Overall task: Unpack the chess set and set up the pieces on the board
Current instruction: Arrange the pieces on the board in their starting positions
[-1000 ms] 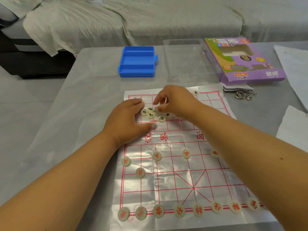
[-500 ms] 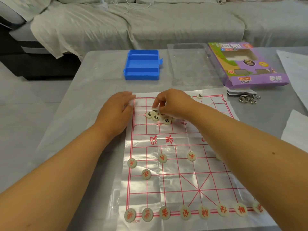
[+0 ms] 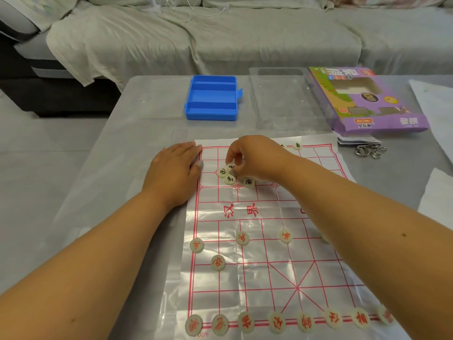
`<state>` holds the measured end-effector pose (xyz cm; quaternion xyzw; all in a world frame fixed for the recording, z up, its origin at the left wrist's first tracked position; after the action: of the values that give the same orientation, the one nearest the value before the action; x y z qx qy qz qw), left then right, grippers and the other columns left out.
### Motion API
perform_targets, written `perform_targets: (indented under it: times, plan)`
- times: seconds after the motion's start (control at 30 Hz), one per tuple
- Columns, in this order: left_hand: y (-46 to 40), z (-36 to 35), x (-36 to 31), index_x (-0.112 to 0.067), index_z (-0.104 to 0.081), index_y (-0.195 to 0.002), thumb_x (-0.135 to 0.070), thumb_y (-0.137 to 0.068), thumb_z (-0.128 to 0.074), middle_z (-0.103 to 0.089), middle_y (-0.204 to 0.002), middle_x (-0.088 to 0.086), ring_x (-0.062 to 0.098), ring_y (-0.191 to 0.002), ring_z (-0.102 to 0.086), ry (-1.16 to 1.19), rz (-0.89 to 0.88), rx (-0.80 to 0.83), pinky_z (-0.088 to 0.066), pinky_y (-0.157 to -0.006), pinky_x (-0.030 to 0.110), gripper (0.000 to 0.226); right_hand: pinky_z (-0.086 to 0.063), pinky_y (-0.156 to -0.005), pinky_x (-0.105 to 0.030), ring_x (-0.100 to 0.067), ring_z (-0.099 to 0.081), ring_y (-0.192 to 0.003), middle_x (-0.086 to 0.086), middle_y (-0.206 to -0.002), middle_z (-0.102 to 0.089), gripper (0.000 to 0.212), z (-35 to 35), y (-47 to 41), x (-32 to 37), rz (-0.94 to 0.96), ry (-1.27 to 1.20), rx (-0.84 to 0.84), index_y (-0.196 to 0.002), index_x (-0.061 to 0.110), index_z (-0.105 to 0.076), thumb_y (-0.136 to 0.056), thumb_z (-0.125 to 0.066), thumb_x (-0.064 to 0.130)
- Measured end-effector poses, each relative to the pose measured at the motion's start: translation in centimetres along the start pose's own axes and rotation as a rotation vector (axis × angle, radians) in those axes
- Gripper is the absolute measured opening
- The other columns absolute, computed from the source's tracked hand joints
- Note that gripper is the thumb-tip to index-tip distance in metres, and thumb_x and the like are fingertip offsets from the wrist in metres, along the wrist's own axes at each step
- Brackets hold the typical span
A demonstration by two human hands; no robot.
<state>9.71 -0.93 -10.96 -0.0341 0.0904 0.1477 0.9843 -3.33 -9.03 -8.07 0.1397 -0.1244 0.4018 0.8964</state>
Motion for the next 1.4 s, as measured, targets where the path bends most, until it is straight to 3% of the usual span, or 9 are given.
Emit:
perform_targets:
  times: [0.13, 0.23, 0.3, 0.4, 0.53, 0.83, 1.0, 1.17, 1.4]
  plan:
    - [0.0, 0.1, 0.2, -0.024, -0.033, -0.146, -0.036, -0.101, -0.029, -0.032, -0.153, -0.003, 0.016, -0.141, -0.027, 0.036, -0.002, -0.02, -0.013, -0.119, 0.037, 0.047, -0.051, -0.086, -0.029, -0.011, -0.058, -0.088, 0.006, -0.099, -0.065, 0.023, 1.1, -0.1, -0.7, 0.011, -0.018, -0.074, -0.106, 0.022, -0.067, -0.083, -0.067, 0.028]
    - [-0.1, -0.1, 0.4, -0.024, -0.032, -0.147, -0.034, -0.102, -0.029, -0.032, -0.153, -0.003, 0.016, -0.141, -0.027, 0.046, 0.002, -0.02, -0.014, -0.119, 0.036, 0.047, -0.049, -0.075, -0.02, -0.006, -0.056, -0.079, 0.006, -0.092, -0.063, 0.016, 5.8, 0.4, -3.6, -0.07, -0.251, -0.371, -0.101, 0.021, -0.067, -0.086, -0.065, 0.025]
    - [-0.1, -0.1, 0.4, -0.024, -0.032, -0.147, -0.034, -0.102, -0.03, -0.031, -0.154, -0.003, 0.016, -0.142, -0.027, 0.043, 0.008, -0.02, -0.015, -0.119, 0.036, 0.047, -0.045, -0.068, -0.016, -0.004, -0.053, -0.074, 0.005, -0.09, -0.061, 0.018, 7.3, 0.6, -5.5, -0.139, -0.312, -0.44, -0.103, 0.02, -0.066, -0.086, -0.065, 0.025]
    - [-0.1, -0.1, 0.3, -0.023, -0.031, -0.147, -0.035, -0.102, -0.031, -0.032, -0.153, -0.003, 0.017, -0.141, -0.028, 0.045, 0.023, -0.02, -0.015, -0.119, 0.037, 0.047, -0.04, -0.063, -0.013, -0.004, -0.051, -0.072, 0.005, -0.091, -0.061, 0.019, 5.8, -0.5, -5.3, -0.127, -0.182, -0.308, -0.104, 0.02, -0.068, -0.085, -0.066, 0.024]
    - [-0.1, 0.0, 0.4, -0.023, -0.033, -0.147, -0.034, -0.102, -0.031, -0.033, -0.153, -0.003, 0.017, -0.141, -0.028, 0.051, 0.022, -0.026, -0.016, -0.119, 0.037, 0.046, -0.049, -0.081, -0.026, -0.01, -0.054, -0.085, 0.007, -0.095, -0.057, 0.022, 2.7, -1.7, -3.7, -0.107, -0.043, -0.202, -0.106, 0.023, -0.069, -0.084, -0.067, 0.026]
    - [-0.1, 0.0, 0.4, -0.023, -0.034, -0.146, -0.034, -0.101, -0.032, -0.035, -0.152, -0.003, 0.018, -0.14, -0.03, 0.052, 0.022, -0.035, -0.017, -0.118, 0.037, 0.046, -0.049, -0.087, -0.032, -0.013, -0.053, -0.088, 0.005, -0.097, -0.055, 0.024, 2.1, -2.9, -2.3, -0.063, -0.05, -0.25, -0.106, 0.022, -0.069, -0.083, -0.068, 0.03]
    - [0.0, 0.1, 0.3, -0.024, -0.034, -0.146, -0.034, -0.101, -0.031, -0.034, -0.152, -0.003, 0.017, -0.14, -0.029, 0.056, 0.024, -0.031, -0.017, -0.118, 0.037, 0.046, -0.047, -0.085, -0.03, -0.014, -0.052, -0.09, 0.005, -0.097, -0.054, 0.032, 1.8, -3.1, -2.4, -0.078, -0.045, -0.224, -0.109, 0.023, -0.068, -0.081, -0.07, 0.036]
    - [-0.1, 0.1, 0.3, -0.024, -0.034, -0.146, -0.034, -0.101, -0.031, -0.034, -0.152, -0.003, 0.017, -0.14, -0.029, 0.052, 0.027, -0.027, -0.016, -0.119, 0.036, 0.046, -0.036, -0.066, -0.015, -0.003, -0.048, -0.073, 0.009, -0.091, -0.053, 0.031, 5.4, -1.0, -4.9, -0.12, -0.215, -0.383, -0.113, 0.021, -0.066, -0.086, -0.064, 0.035]
    - [0.0, 0.1, 0.1, -0.023, -0.033, -0.146, -0.034, -0.101, -0.031, -0.033, -0.153, -0.003, 0.018, -0.141, -0.029, 0.047, 0.032, -0.019, -0.016, -0.118, 0.037, 0.046, -0.041, -0.062, -0.019, -0.004, -0.048, -0.067, 0.011, -0.077, -0.053, 0.02, 6.2, 2.3, -8.9, -0.232, -0.305, -0.384, -0.103, 0.017, -0.069, -0.087, -0.064, 0.029]
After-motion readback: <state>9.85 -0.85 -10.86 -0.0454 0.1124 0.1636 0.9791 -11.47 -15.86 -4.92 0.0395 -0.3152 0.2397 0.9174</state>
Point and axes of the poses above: each hand's wrist, its own y-axis away from the middle knuckle, its own z-axis out of the back of the hand, x = y × z, the point moved 6 cm from there along -y, towards the middle knuckle
